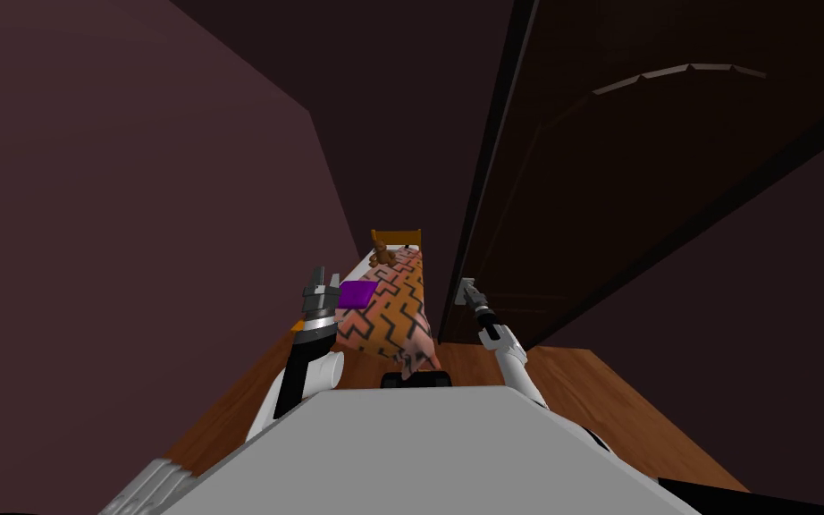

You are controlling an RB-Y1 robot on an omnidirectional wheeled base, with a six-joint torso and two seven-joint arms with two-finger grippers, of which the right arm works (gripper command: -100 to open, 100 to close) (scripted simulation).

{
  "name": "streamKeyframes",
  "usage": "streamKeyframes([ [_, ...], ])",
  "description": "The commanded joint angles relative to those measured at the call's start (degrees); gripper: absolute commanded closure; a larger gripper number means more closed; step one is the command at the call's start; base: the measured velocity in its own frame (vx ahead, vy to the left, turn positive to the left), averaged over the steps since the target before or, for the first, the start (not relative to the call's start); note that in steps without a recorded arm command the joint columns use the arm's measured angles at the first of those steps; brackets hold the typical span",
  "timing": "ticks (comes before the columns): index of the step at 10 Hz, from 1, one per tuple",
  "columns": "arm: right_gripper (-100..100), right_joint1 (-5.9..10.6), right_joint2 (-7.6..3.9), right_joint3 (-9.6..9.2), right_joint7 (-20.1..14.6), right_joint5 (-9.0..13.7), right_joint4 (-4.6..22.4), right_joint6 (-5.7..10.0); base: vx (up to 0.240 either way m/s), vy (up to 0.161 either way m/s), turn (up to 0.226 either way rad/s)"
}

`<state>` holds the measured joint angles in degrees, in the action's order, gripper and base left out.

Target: Pull the door open

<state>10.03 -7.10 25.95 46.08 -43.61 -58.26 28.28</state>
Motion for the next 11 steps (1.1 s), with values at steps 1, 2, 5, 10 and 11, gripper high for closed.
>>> streamKeyframes([
  [1, 100, 0.03, -0.11, -0.44, -1.7, 1.3, 0.0, 0.01, -0.026, -0.018, 0.050],
  [2, 100, 0.02, -0.25, -0.80, -2.9, 2.4, 0.0, 0.00, -0.028, -0.023, 0.045],
  [5, 100, 0.01, -0.71, -1.98, -6.9, 6.0, -0.1, -0.02, -0.038, -0.027, 0.047],
  [10, 100, -0.02, -1.57, -4.21, -14.2, 12.7, -0.1, -0.07, -0.049, -0.029, 0.056],
  [11, 100, -0.03, -1.82, -4.85, -15.7, 14.6, -0.2, -0.08, -0.056, -0.032, 0.077],
])
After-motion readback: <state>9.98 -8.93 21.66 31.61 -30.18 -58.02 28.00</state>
